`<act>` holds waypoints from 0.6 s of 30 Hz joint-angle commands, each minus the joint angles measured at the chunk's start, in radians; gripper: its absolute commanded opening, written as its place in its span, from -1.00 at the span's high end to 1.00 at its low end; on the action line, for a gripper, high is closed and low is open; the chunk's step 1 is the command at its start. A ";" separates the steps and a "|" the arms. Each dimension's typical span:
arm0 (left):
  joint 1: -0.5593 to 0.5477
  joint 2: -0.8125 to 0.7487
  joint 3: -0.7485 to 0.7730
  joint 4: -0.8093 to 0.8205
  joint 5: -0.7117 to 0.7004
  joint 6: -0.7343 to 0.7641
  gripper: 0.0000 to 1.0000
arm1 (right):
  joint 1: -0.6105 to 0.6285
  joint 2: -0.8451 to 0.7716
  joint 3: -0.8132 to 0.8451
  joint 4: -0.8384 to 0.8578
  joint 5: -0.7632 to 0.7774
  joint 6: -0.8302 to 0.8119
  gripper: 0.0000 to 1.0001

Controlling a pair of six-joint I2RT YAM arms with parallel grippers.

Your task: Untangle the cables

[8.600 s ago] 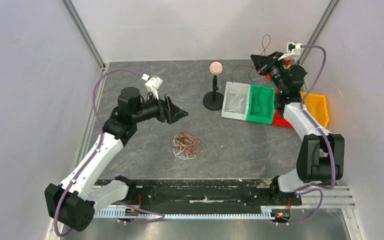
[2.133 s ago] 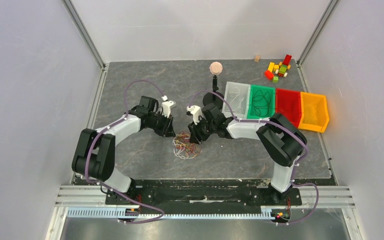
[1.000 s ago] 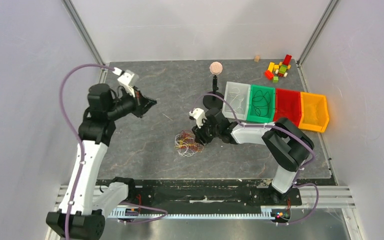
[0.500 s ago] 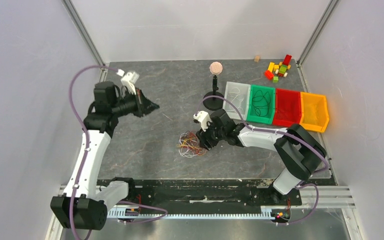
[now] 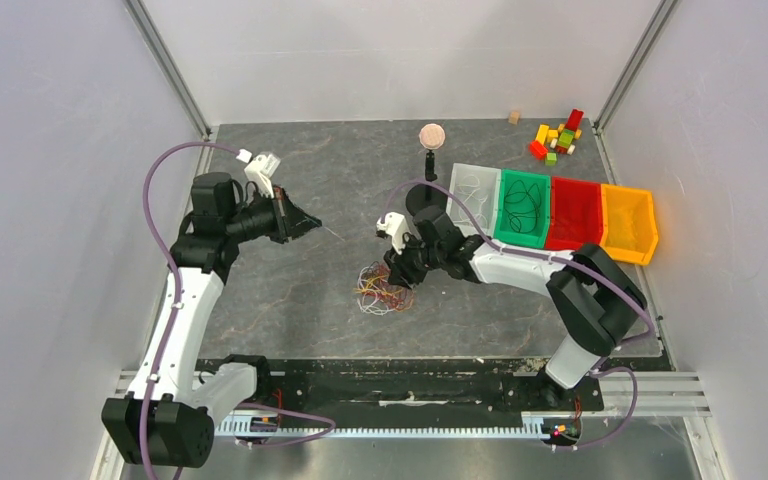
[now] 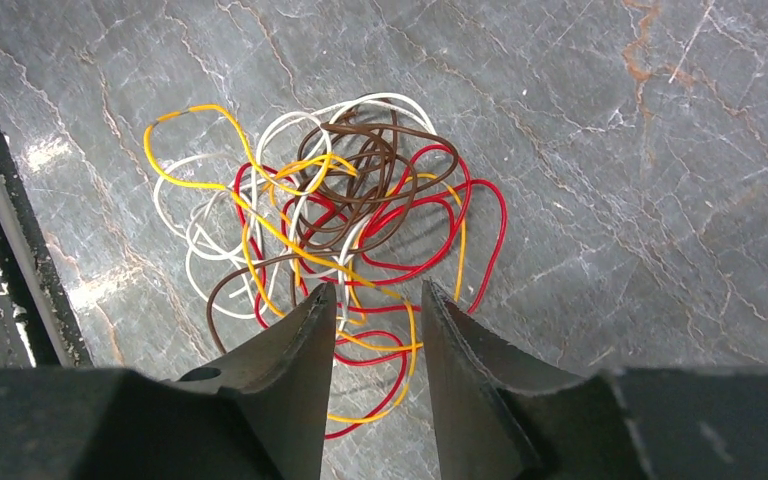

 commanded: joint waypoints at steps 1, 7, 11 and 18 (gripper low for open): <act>-0.001 0.000 0.005 0.049 0.029 -0.030 0.81 | -0.001 0.042 0.056 0.042 -0.035 -0.015 0.23; -0.001 0.001 -0.013 0.045 0.016 -0.024 0.80 | -0.001 0.088 0.091 0.060 -0.020 -0.015 0.49; 0.000 -0.002 -0.032 0.032 0.016 -0.021 0.79 | -0.001 0.048 0.091 0.051 -0.052 -0.012 0.85; 0.000 0.002 -0.085 0.070 0.012 -0.044 0.75 | -0.001 -0.054 0.128 -0.067 -0.156 -0.015 1.00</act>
